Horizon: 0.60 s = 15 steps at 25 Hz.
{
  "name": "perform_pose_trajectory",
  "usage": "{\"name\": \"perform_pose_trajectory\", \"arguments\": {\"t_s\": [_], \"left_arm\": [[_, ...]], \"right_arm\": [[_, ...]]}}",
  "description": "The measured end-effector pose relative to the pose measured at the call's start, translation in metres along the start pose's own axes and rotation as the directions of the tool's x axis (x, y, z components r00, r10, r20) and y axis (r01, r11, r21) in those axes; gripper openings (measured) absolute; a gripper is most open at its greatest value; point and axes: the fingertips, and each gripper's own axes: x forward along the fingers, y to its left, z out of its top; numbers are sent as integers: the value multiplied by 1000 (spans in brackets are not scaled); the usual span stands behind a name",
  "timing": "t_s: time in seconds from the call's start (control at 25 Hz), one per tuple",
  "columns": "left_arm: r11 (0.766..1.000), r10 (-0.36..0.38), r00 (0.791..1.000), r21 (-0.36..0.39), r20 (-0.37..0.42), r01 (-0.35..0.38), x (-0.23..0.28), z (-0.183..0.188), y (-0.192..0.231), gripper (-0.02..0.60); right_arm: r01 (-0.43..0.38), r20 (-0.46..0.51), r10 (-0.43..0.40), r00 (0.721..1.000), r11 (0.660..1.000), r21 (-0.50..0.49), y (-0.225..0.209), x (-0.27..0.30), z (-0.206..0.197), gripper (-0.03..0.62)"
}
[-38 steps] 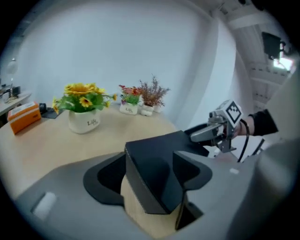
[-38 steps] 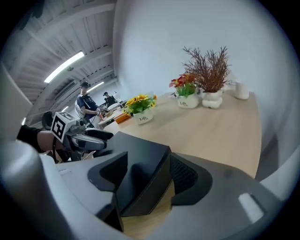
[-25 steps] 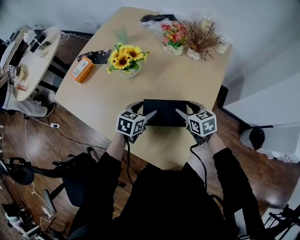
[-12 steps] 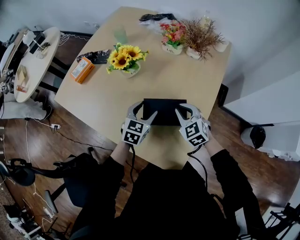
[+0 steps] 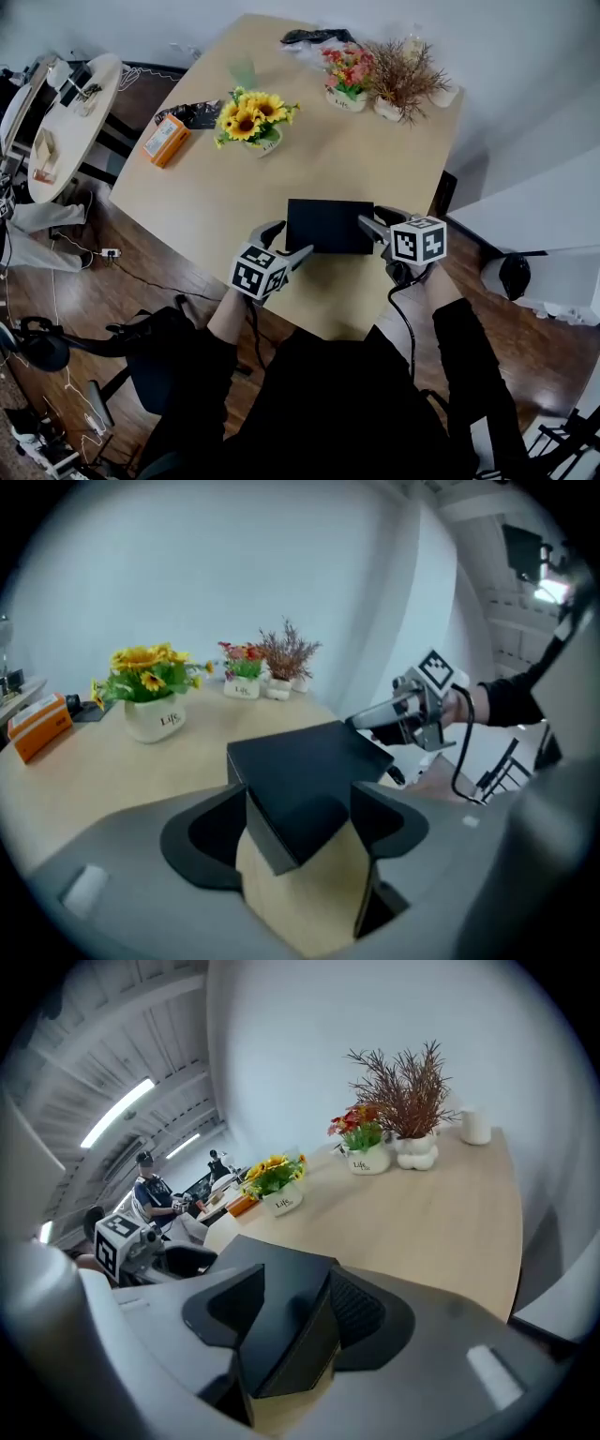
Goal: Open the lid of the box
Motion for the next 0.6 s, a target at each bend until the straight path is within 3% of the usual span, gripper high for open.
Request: {"name": "perform_pose_trajectory", "arguments": {"t_s": [0.12,0.24,0.6], "left_arm": [[998,-30,999,-61,-14,29,2,-14,-6,334],[995,-34,999,-94,-6,33,3,-14,-5,334],[993,-24,1000,-113,-5,23,4,-16,-5,334]], "right_arm": [[1,-33,-1,999,1000,0,-8,7,-1,216],[1,-40,-3,999,998,-63,-9,7,-2,167],[88,83,-67,994,951,-295,-2,1,-1,143]]}}
